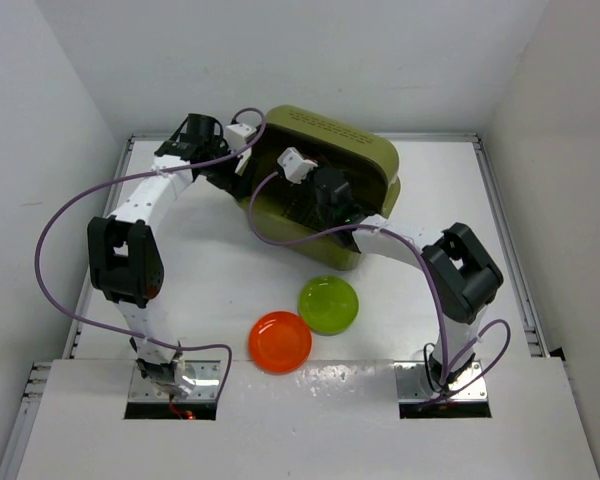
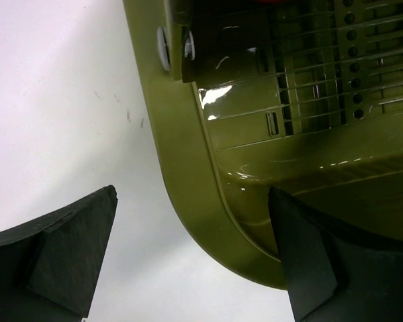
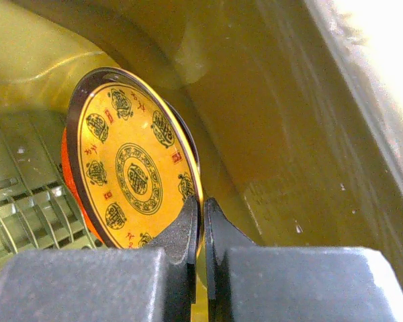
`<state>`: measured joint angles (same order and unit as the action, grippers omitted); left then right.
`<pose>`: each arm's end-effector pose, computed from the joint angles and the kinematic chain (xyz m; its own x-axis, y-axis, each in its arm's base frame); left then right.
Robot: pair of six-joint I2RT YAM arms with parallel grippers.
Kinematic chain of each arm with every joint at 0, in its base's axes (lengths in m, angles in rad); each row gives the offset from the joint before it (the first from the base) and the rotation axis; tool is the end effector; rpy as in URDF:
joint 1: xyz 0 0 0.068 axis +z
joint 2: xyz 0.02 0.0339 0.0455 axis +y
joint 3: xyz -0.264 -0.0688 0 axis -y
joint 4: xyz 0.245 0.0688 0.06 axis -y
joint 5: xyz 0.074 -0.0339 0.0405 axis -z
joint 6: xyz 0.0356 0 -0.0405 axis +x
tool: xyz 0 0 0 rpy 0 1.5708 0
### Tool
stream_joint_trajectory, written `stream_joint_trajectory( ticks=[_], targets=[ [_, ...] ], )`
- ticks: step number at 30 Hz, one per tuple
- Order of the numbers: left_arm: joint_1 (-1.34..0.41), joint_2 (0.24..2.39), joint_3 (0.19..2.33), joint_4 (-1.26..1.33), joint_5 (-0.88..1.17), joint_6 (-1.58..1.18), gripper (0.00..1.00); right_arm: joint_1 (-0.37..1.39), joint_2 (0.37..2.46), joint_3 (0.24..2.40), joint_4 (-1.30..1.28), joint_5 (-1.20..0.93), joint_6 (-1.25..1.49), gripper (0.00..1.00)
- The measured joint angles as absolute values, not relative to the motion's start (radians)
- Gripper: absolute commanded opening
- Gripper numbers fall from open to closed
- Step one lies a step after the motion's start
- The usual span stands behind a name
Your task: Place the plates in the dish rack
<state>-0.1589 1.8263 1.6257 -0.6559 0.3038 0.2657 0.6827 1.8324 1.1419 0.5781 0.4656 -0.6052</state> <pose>0.4026 -0.0753 0.2973 -0.6294 0.3546 -0.6914 0.5283 0.8478 -0.0461 0.3363 0.2529 0.2469 0.0522 -0.6128 -0.7885 -0.2285 0.7614 -0.6067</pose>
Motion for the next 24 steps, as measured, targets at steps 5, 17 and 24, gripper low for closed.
stream_joint_trajectory(
  ticks=[5,17,24],
  targets=[
    [-0.158,1.840,1.647,-0.680,0.320,0.295,0.98,0.670,1.832,1.142,0.578,0.446,-0.567,0.00],
    [-0.158,1.868,1.673,-0.700,0.342,0.350,0.98,0.655,1.846,1.126,0.580,0.424,-0.521,0.00],
    [-0.158,1.872,1.677,-0.706,0.344,0.357,0.98,0.654,1.893,1.118,0.566,0.396,-0.496,0.00]
  ],
)
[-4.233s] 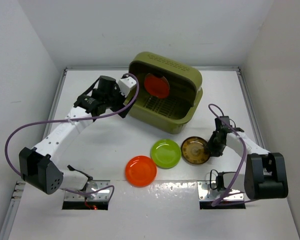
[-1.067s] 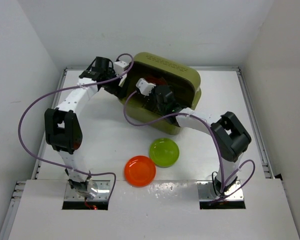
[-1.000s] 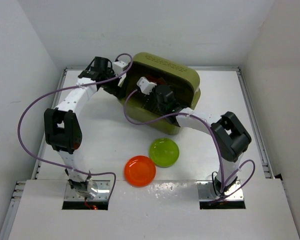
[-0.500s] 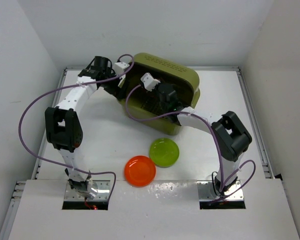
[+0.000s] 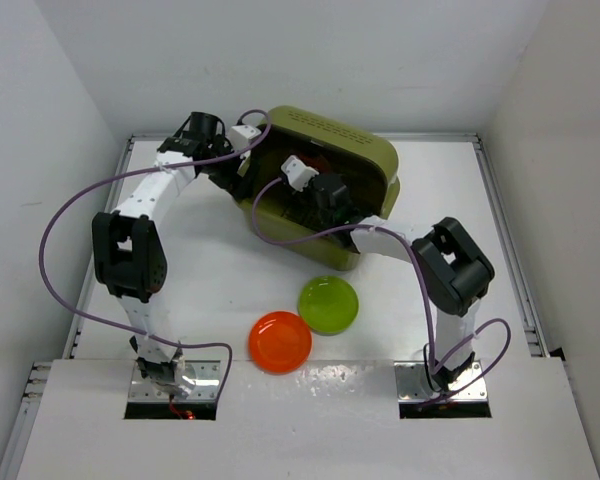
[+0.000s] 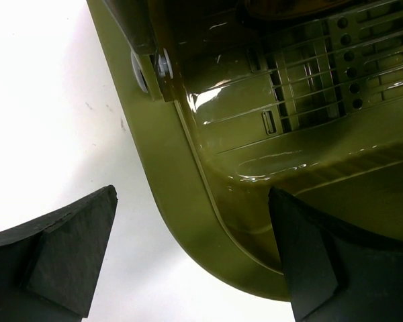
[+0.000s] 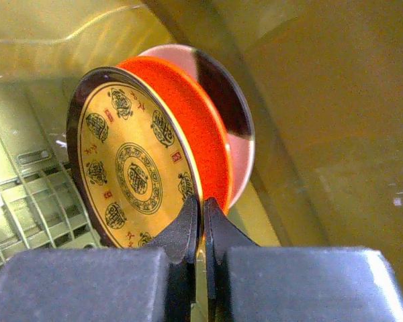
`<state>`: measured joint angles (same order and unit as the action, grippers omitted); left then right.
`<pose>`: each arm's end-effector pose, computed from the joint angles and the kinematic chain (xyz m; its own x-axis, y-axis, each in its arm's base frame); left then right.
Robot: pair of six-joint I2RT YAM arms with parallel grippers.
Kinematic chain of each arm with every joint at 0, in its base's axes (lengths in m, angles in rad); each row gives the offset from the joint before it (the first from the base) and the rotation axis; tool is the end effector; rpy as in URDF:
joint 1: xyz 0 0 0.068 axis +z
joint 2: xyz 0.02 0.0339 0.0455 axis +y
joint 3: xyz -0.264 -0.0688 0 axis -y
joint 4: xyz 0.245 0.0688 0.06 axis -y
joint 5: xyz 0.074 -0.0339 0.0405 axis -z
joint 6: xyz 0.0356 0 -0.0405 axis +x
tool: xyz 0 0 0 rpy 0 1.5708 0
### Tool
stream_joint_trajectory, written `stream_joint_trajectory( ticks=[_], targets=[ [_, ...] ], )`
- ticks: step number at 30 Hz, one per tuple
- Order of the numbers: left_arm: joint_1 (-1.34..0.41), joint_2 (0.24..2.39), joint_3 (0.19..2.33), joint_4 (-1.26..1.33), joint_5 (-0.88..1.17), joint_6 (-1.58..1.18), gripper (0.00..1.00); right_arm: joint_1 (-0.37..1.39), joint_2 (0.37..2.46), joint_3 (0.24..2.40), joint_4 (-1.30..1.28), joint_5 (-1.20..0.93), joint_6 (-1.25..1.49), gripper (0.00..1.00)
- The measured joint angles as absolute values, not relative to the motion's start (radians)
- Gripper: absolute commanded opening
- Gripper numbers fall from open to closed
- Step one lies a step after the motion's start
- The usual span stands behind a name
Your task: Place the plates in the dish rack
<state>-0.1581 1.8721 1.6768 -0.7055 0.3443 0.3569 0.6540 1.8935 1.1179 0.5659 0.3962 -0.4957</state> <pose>0.4100 -0.0775 0.2927 -0.6012 0.4289 -0.6743 0.6032 0.7970 -0.0309 0.3458 0.2478 0.2129 -0.0209 -0.5689 -0.8222 -0.3088 0.7858 -0.5359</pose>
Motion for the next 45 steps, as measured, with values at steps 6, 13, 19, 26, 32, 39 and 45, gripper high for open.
stream_joint_trajectory(
  ticks=[6,13,19,26,32,39,45],
  targets=[
    [-0.158,1.884,1.688,-0.710,0.349,0.358,0.98,0.654,1.910,1.119,0.578,0.393,-0.497,0.00],
    [-0.158,1.892,1.696,-0.717,0.353,0.363,0.98,0.657,1.930,1.128,0.598,0.395,-0.507,0.00],
    [-0.158,1.897,1.699,-0.717,0.355,0.365,0.98,0.659,1.931,1.128,0.598,0.408,-0.519,0.00],
    [-0.158,1.898,1.702,-0.719,0.360,0.369,0.98,0.679,1.930,1.106,0.630,0.446,-0.546,0.00],
    [-0.158,1.900,1.705,-0.722,0.362,0.379,0.98,0.685,1.924,1.095,0.636,0.458,-0.545,0.00],
    [-0.158,1.900,1.705,-0.722,0.363,0.381,0.98,0.689,1.913,1.073,0.606,0.495,-0.517,0.37],
    [-0.158,1.900,1.705,-0.722,0.363,0.381,0.98,0.669,1.914,1.074,0.590,0.507,-0.511,0.41]
  ],
)
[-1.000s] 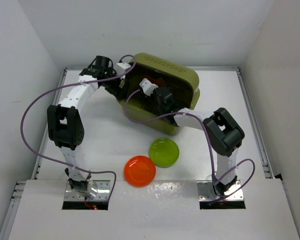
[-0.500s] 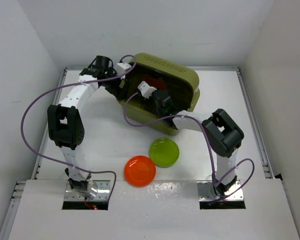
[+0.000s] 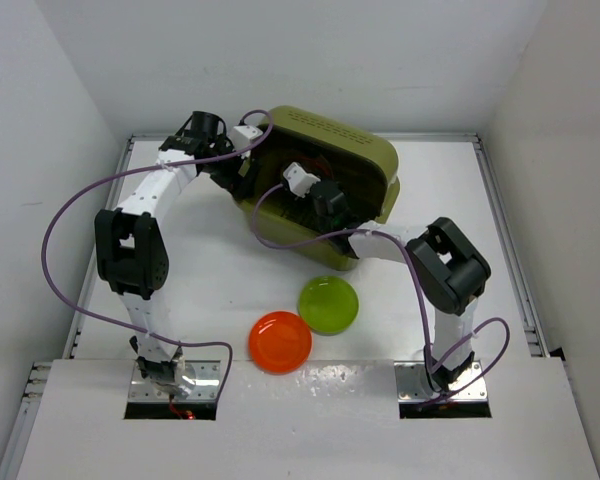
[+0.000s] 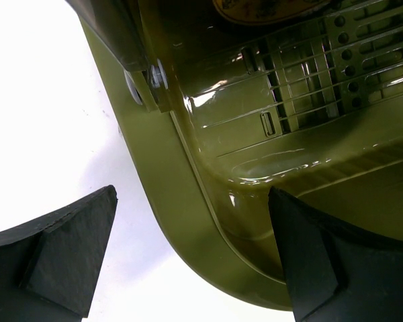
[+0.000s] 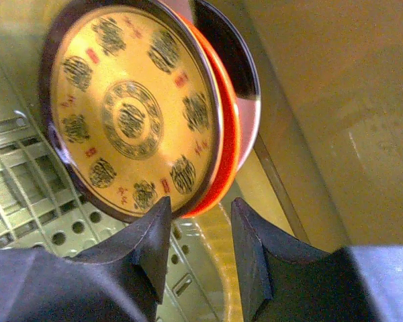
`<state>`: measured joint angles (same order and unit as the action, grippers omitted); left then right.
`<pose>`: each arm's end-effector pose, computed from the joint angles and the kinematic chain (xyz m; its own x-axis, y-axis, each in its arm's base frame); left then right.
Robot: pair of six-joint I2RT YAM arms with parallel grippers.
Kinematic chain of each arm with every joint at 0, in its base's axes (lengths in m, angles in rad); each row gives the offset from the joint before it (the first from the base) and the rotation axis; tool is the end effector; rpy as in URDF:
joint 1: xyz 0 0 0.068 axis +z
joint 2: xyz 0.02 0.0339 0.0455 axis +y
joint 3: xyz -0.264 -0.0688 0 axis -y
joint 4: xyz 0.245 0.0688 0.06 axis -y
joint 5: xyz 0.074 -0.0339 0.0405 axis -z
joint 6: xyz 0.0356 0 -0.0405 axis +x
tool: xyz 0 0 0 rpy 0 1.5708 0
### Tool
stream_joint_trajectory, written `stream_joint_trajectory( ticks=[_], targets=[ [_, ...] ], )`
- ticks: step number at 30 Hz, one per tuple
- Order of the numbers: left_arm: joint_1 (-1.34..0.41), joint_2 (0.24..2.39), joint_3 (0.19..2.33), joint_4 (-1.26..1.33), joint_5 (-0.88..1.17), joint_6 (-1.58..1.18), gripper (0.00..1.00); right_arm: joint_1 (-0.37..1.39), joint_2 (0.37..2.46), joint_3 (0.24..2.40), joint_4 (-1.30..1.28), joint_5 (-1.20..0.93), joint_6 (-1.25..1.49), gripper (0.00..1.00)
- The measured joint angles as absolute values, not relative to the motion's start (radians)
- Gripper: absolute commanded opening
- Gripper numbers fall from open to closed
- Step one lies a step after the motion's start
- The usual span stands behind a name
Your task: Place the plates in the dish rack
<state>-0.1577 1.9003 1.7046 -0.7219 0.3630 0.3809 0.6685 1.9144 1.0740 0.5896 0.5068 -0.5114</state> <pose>0.4154 -0.0789 0.2893 -0.5943 0.4464 -0.6690 0.6257 0.7792 -0.0358 0.3395 0.2461 0.1935 -0.0852 -0.6126 -0.7858 -0.2461 0.7772 -0.5791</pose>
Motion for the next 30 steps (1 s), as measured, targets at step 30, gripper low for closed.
stream_joint_trajectory(
  ticks=[30],
  targets=[
    [-0.158,1.900,1.705,-0.722,0.372,0.385,0.98,0.660,1.888,1.079,0.550,0.528,-0.445,0.51]
  ],
)
